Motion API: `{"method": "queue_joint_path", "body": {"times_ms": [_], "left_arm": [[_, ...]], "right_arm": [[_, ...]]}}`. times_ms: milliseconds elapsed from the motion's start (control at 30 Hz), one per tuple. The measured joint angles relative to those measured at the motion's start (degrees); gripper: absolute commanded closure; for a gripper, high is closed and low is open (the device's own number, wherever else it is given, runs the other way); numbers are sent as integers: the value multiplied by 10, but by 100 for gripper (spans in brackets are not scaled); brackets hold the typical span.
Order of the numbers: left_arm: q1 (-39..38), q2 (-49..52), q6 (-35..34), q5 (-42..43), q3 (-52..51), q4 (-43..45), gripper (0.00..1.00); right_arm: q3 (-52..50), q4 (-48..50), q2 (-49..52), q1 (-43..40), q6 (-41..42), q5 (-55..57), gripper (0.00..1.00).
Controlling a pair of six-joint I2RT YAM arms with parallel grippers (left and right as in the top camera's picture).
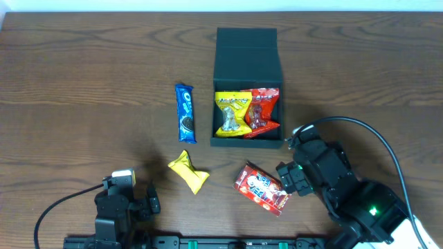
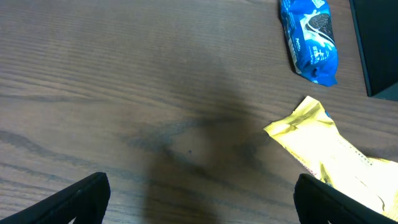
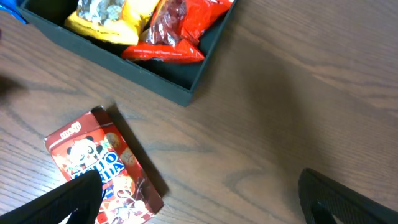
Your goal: Pack container
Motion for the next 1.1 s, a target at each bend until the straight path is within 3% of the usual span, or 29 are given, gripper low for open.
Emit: {"method": "queue_joint_path", "body": {"times_ms": [500, 600, 867, 1100], "left_arm": [[0, 0, 0, 0, 0, 0, 5], [0, 0, 0, 0, 0, 0, 5], [0, 0, 0, 0, 0, 0, 5], [0, 0, 0, 0, 0, 0, 4]], "right_arm": [[-2, -82, 3, -11, 0, -19, 1], [-2, -82, -32, -59, 0, -35, 1], [-22, -68, -149, -296, 2, -117, 1], [-112, -33, -255, -366, 2, -136, 1]]}}
